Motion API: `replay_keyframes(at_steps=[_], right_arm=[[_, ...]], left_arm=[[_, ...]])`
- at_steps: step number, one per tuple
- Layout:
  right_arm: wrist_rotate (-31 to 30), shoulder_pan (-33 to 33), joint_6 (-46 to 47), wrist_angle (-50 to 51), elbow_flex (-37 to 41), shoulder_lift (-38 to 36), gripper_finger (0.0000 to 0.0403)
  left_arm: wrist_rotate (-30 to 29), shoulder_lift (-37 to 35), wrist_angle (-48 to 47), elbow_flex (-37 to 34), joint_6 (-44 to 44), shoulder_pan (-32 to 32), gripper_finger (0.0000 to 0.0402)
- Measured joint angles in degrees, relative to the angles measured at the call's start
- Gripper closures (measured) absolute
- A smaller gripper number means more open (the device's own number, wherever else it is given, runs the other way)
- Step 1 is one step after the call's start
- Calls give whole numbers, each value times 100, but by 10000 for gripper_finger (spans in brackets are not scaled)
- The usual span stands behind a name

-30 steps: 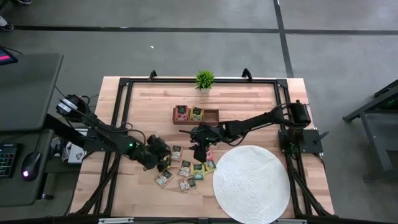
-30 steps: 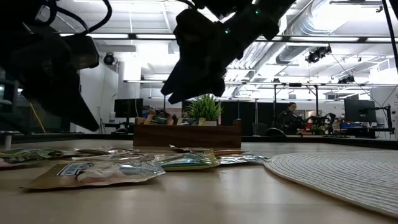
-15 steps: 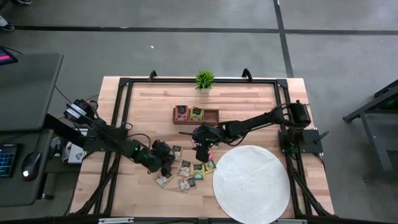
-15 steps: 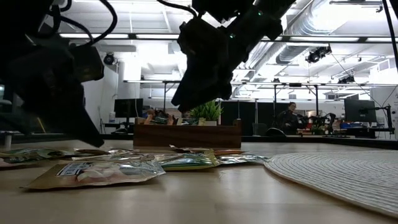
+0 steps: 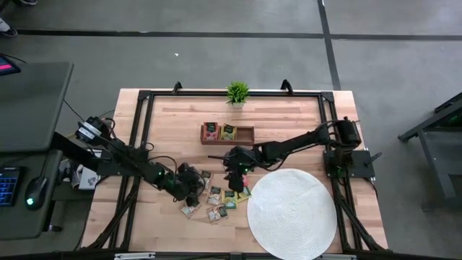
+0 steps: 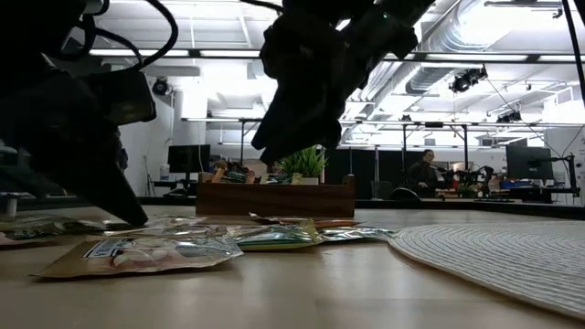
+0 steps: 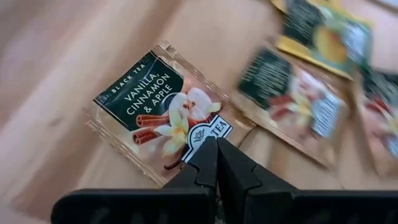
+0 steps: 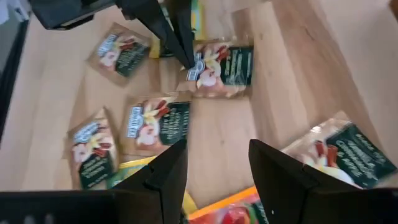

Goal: Pick & Place Tea
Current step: Put the brown tea bag into the right section of the wooden organizer

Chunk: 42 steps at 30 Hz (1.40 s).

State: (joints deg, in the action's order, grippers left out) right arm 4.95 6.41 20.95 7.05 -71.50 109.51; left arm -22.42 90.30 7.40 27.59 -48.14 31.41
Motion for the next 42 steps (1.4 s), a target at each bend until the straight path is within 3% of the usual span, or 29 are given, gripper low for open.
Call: replay_keyframes(at_steps=[6, 13, 22, 30, 42], right_arm=[[-29, 136, -63, -476, 0, 115, 236], [2, 320, -396, -992, 4, 448, 236], [-2, 173, 1312, -1194, 4, 806, 236], [323, -106, 2490, -1322, 2, 908, 234], [482, -166, 3197, -1515, 0, 1069, 224]], left_arm=[[775, 0, 84, 2, 1118, 1, 401], [994, 11, 72, 57, 2113, -97, 401], [1745, 37, -45, 262, 3008, -746, 401], [1666, 35, -92, 267, 3398, -821, 401], [1670, 35, -70, 262, 3775, -823, 401]])
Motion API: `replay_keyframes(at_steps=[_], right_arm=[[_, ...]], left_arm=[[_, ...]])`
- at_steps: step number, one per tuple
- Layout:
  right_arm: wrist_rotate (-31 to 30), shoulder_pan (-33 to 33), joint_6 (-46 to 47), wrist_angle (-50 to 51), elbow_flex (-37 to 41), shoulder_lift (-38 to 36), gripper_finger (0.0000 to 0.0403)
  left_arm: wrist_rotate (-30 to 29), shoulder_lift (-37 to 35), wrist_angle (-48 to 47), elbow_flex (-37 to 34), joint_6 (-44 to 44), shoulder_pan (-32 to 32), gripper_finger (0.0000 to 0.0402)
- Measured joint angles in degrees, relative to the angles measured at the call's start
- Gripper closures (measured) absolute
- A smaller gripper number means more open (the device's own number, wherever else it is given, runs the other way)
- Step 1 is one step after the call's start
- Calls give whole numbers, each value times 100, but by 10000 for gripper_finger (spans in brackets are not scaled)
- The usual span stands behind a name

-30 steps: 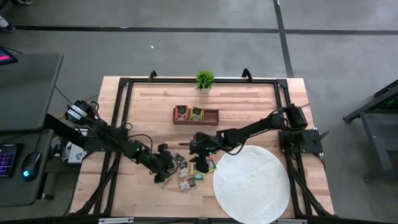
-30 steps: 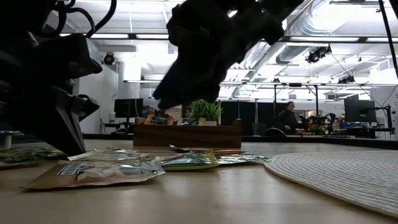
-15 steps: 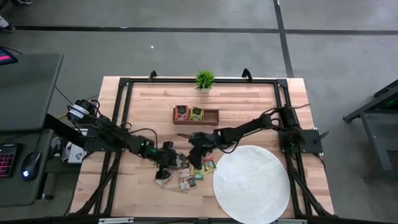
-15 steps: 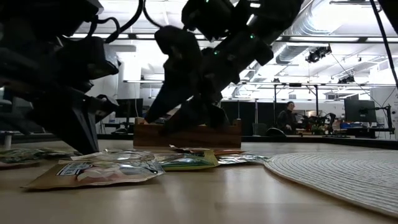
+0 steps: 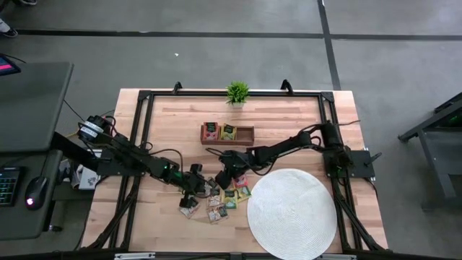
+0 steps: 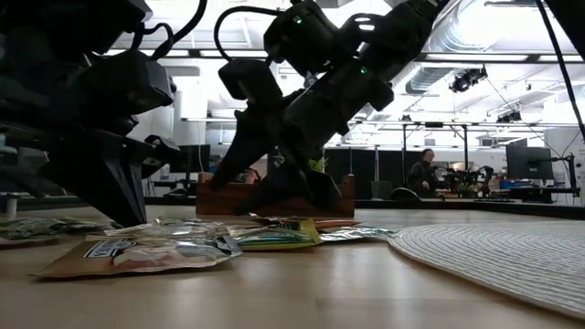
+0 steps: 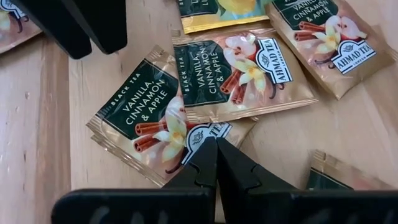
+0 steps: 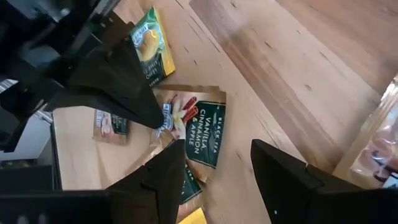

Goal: Pick & Place Tea
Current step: Put the brown tea bag into the right section of the wooden organizer

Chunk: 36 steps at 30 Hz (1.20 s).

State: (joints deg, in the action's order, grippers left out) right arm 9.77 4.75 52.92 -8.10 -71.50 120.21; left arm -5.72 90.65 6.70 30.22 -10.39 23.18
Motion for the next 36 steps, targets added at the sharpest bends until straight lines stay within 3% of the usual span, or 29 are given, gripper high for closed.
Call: replay_keyframes(at_steps=[22, 27, 33, 36], right_arm=[[215, 70, 536, -387, -22, 420, 230], [243, 74, 426, -383, -17, 428, 277], [408, 51, 107, -377, -7, 385, 381], [477, 44, -96, -376, 4, 330, 393]], left_arm=[[539, 2, 214, -7, 773, -756, 401], [541, 0, 214, -4, 763, -745, 401], [548, 0, 222, -4, 715, -745, 401], [551, 0, 225, -2, 710, -745, 401]])
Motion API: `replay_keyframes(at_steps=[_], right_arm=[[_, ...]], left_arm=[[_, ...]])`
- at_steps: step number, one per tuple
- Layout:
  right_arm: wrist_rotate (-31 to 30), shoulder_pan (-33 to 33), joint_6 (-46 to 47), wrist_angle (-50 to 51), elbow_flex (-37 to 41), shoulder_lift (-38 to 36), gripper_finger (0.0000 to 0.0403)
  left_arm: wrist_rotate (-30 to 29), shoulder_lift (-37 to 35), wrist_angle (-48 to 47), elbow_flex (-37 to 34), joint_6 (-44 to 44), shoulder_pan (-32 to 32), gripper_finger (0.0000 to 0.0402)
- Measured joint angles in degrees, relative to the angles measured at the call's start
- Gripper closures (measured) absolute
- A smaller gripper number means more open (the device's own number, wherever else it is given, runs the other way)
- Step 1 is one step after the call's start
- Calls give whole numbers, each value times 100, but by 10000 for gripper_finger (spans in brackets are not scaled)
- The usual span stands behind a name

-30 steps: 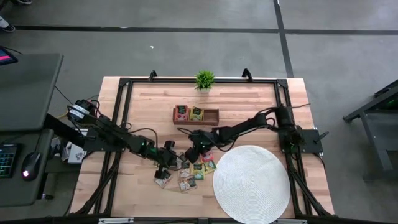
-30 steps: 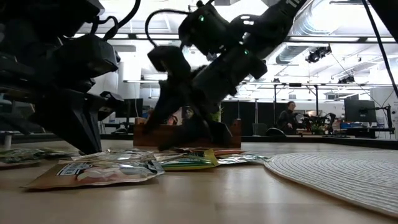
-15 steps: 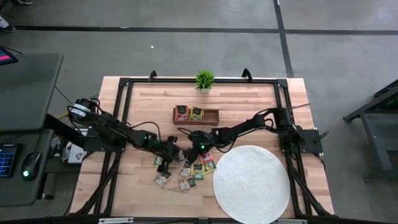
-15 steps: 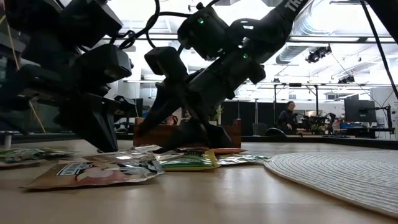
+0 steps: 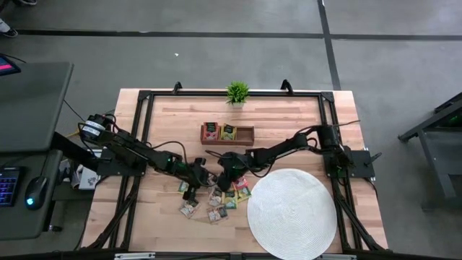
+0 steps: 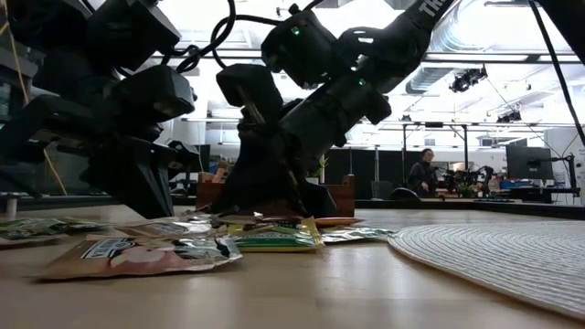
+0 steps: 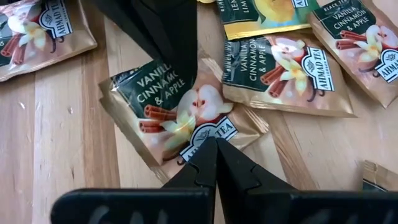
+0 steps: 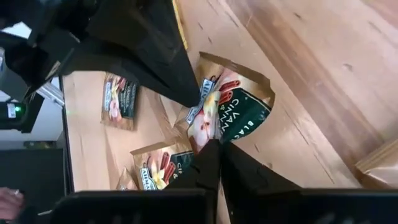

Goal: Pick & Place Tea
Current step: Put the brown tea bag into the right section of the wooden organizer

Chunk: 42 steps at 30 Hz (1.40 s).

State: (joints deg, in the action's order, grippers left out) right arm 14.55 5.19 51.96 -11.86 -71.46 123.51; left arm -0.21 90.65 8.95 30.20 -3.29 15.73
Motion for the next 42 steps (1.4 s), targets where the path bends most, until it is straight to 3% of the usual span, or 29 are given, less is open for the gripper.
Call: replay_keyframes(at_steps=[9, 16, 19, 25, 29, 34, 42], right_arm=[[40, -37, -435, 247, 11, -147, 401], [102, -24, -744, 558, 7, -184, 402], [106, -22, -889, 595, 7, -261, 402], [-269, -25, -1481, 1141, 4, -806, 402], [-616, -79, -2133, 1839, 5, -1401, 403], [-903, -222, -3171, 3058, 0, -2218, 403], [-1175, -801, -5320, 5002, -2, -3269, 403]], left_arm=[[55, -48, -102, 150, -150, -4, 374], [-391, -628, -1571, 669, -273, -87, 333], [-731, -1111, -2206, 813, -454, -169, 321], [-2090, -2213, -2893, 740, -1010, -148, 316], [-2516, -2948, -2919, 329, -1471, -149, 316], [-2603, -3759, -2747, -334, -2279, -125, 316], [-2645, -4376, -1913, -893, -2700, -70, 316]])
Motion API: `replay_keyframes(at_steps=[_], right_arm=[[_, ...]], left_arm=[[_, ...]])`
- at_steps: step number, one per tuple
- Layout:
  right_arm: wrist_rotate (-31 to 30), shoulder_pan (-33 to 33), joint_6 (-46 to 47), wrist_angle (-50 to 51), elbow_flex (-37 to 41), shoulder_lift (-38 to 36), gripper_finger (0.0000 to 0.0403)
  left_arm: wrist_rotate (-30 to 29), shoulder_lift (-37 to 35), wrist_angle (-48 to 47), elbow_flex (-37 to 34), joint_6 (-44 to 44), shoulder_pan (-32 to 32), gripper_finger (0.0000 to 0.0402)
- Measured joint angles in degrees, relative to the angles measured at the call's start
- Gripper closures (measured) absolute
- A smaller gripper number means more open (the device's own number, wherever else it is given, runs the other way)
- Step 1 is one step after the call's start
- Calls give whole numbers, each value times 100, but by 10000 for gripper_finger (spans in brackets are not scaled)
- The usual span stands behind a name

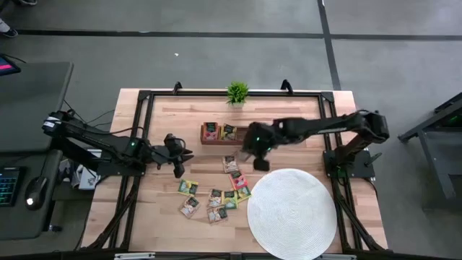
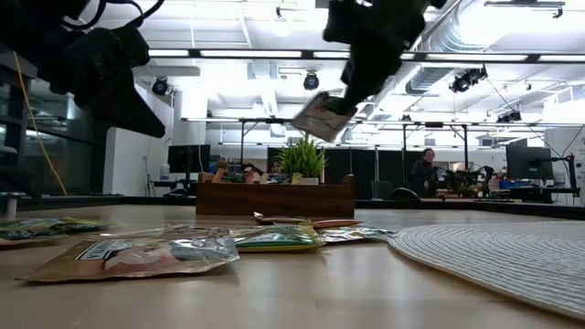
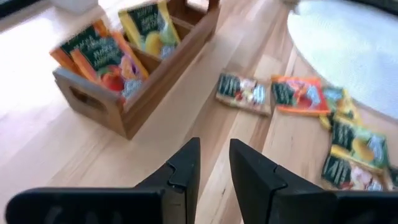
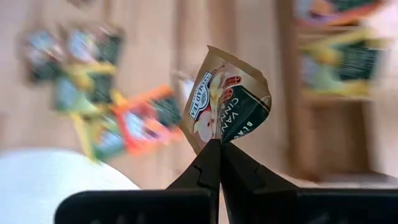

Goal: Pick & Place Tea
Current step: Put the brown tea bag into the right section of the wooden organizer

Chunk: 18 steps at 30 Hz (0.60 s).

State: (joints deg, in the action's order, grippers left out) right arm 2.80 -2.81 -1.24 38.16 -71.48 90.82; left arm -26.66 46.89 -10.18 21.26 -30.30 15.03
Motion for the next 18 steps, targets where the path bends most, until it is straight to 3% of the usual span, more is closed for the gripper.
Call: replay_keyframes(at_steps=[7, 18], right_arm=[[-443, -611, -1364, 616, 0, -152, 403], [-1272, -960, -3049, 269, -5, -80, 402]], left_arm=[[-73, 123, 358, 1, -3, 0, 316], [-145, 173, 458, 1, -198, 0, 316]])
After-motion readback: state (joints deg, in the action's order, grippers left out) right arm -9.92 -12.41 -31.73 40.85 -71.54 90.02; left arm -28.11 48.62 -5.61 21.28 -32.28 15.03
